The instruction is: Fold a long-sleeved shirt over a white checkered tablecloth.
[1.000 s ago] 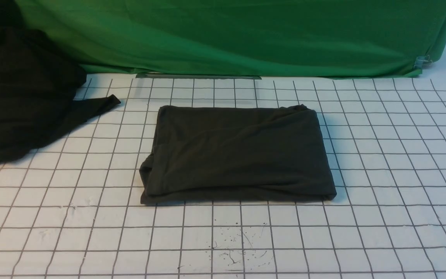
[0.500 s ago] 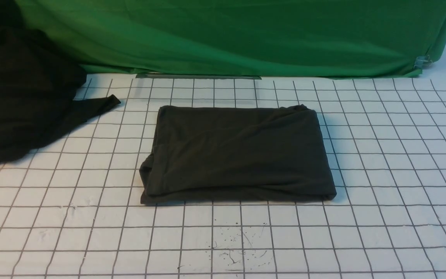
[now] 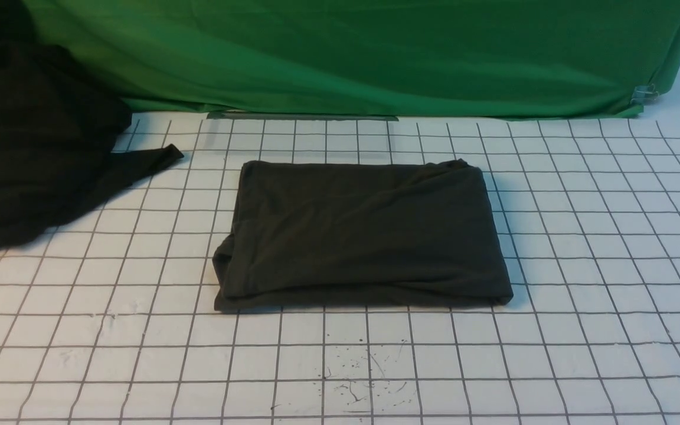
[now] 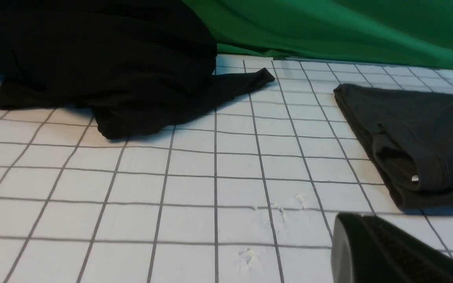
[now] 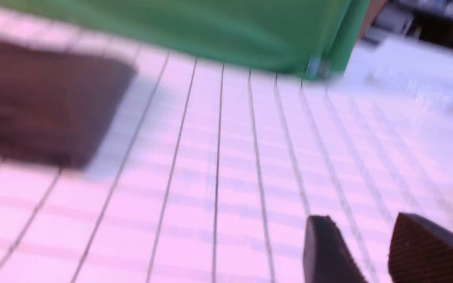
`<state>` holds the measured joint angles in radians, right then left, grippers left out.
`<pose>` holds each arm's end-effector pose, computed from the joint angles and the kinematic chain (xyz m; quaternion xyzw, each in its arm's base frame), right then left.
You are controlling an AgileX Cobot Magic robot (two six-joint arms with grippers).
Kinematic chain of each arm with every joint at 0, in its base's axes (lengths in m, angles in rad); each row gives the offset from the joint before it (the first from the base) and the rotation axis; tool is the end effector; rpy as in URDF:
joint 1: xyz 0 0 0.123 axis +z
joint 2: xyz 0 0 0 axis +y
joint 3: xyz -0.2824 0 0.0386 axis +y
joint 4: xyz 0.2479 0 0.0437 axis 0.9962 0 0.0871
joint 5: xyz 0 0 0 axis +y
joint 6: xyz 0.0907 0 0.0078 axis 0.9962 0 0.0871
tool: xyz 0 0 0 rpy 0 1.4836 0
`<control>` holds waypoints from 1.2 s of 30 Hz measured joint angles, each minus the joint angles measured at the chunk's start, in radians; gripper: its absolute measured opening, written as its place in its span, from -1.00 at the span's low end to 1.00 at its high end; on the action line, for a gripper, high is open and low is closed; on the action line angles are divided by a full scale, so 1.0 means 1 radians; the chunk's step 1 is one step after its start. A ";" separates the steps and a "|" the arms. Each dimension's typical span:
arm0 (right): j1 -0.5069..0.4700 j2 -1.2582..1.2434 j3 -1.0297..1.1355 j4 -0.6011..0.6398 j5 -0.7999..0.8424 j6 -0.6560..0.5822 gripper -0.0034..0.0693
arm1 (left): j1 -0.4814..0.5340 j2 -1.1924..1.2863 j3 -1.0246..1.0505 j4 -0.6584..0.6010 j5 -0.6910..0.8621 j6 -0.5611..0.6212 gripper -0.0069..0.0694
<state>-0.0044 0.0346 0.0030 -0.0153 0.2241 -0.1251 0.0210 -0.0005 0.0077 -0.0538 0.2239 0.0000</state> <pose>0.0581 -0.0006 0.1898 -0.0508 0.7643 -0.0477 0.6410 0.0559 0.0001 0.1902 -0.0239 0.7556 -0.0148 0.6544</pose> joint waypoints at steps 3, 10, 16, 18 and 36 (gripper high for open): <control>-0.002 -0.031 0.004 0.002 0.014 0.010 -0.24 | 0.000 0.000 0.000 0.000 -0.003 0.000 -0.81; -0.005 -0.032 0.004 0.002 0.017 0.007 -0.24 | 0.000 0.000 0.000 0.000 -0.002 0.000 -0.81; -0.005 -0.032 0.004 0.002 0.017 0.007 -0.24 | 0.000 0.000 0.000 0.000 -0.002 0.000 -0.81; -0.005 -0.032 0.004 0.002 0.017 0.007 -0.24 | 0.000 0.000 0.000 0.000 -0.002 0.000 -0.81; -0.005 -0.032 0.004 0.003 0.018 0.007 -0.24 | 0.000 0.000 0.000 0.000 -0.002 0.000 -0.81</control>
<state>-0.0097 0.0024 0.0069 -0.0122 0.2425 -0.1182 0.0210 -0.0005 0.0077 -0.0538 0.2215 0.0000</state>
